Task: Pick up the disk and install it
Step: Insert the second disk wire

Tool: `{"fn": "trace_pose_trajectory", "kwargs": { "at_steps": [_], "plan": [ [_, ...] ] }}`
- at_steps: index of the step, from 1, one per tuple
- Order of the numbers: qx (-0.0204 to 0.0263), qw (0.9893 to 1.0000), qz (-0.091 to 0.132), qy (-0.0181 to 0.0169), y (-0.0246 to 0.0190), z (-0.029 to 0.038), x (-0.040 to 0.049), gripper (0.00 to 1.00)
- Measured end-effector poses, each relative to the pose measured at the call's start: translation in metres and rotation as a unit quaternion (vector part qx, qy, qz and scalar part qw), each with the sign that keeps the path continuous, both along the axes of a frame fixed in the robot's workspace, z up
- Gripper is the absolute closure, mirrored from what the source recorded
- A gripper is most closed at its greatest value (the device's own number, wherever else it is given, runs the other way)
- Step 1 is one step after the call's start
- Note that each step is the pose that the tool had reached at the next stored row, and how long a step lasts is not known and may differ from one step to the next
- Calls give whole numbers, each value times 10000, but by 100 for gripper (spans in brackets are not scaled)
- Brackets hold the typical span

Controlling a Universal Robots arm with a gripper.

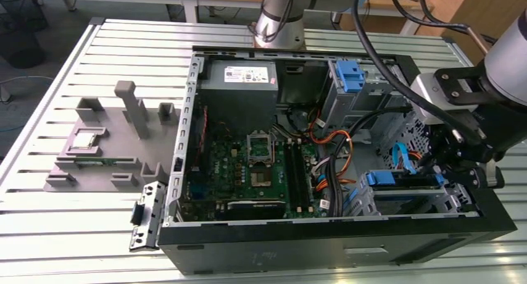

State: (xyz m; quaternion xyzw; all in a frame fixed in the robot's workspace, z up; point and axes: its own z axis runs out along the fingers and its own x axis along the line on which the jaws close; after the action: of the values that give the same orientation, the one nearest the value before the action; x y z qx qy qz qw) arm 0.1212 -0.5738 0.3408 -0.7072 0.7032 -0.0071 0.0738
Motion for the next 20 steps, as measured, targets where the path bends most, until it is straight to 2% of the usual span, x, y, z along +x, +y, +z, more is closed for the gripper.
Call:
{"fn": "trace_pose_trajectory", "kwargs": {
  "at_steps": [6,10,20],
  "plan": [
    [-42,10000,0,0,0,-24,-32,84],
    [-93,10000,0,0,0,-30,-52,84],
    [-98,10000,0,0,0,-51,-60,84]
  ]
}}
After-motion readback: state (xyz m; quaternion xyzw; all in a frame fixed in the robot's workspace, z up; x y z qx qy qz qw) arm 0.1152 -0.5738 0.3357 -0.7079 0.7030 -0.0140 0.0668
